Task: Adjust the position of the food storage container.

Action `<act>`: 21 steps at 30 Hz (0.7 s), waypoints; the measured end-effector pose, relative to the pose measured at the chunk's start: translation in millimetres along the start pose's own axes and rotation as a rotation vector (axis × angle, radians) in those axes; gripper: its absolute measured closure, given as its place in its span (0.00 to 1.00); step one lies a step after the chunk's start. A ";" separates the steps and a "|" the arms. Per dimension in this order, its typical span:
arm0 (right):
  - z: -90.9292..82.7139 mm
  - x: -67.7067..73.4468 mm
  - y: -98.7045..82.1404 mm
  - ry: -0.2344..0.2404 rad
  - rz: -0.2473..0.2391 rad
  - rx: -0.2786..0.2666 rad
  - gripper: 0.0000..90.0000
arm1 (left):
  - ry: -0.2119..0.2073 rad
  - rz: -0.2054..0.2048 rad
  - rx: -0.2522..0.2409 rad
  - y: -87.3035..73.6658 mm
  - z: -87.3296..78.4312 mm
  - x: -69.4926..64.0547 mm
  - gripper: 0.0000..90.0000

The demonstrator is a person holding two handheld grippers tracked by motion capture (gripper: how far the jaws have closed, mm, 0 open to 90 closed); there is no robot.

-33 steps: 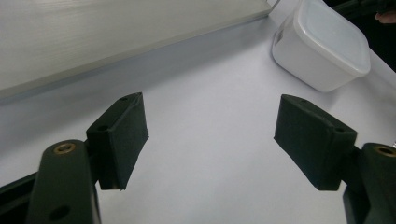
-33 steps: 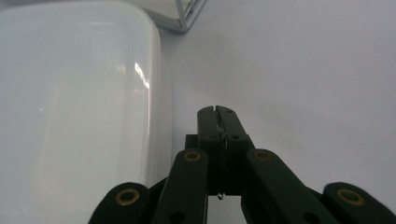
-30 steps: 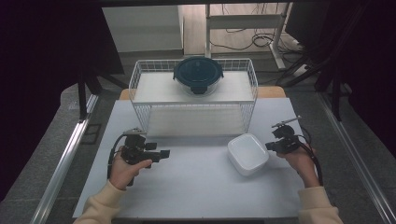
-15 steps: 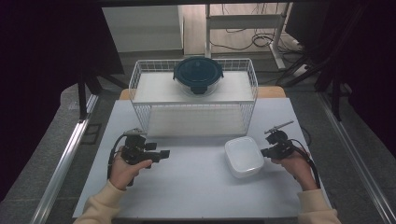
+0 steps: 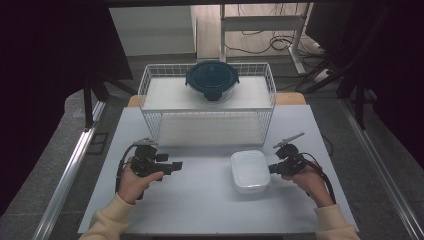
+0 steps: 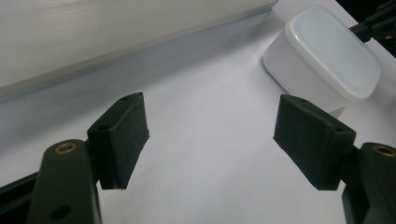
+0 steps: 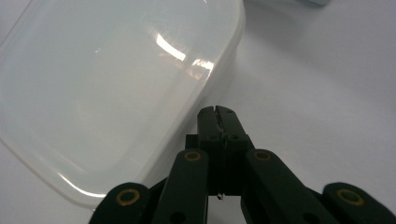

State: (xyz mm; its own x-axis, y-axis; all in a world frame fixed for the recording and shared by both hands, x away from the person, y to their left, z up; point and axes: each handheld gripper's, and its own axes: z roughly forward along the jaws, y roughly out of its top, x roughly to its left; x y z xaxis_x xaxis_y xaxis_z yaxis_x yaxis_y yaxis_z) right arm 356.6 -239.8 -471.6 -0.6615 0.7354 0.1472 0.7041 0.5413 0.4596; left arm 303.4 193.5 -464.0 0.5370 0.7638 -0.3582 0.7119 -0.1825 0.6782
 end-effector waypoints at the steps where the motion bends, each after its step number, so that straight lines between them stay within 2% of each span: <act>1: 0.7 1.6 0.5 0.004 -0.006 0.001 0.99 | 0.001 0.002 0.001 -0.1 0.2 -0.2 0.28; 5: 4.3 11.4 3.2 0.044 -0.028 0.009 0.99 | 0.003 0.005 0.004 -0.2 0.8 -0.5 0.28; 21: 18.3 38.1 12.6 0.075 -0.087 0.007 0.99 | 0.007 0.011 0.015 -0.4 2.4 -1.6 0.28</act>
State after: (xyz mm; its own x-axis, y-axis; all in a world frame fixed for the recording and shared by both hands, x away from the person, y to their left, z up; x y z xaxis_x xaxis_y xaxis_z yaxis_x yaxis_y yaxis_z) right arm 345.1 -197.5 -476.2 -0.7379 0.6525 0.1724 0.6443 0.6050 0.4678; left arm 303.3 190.8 -465.2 0.5415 0.7662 -0.3461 0.7127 -0.2000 0.6724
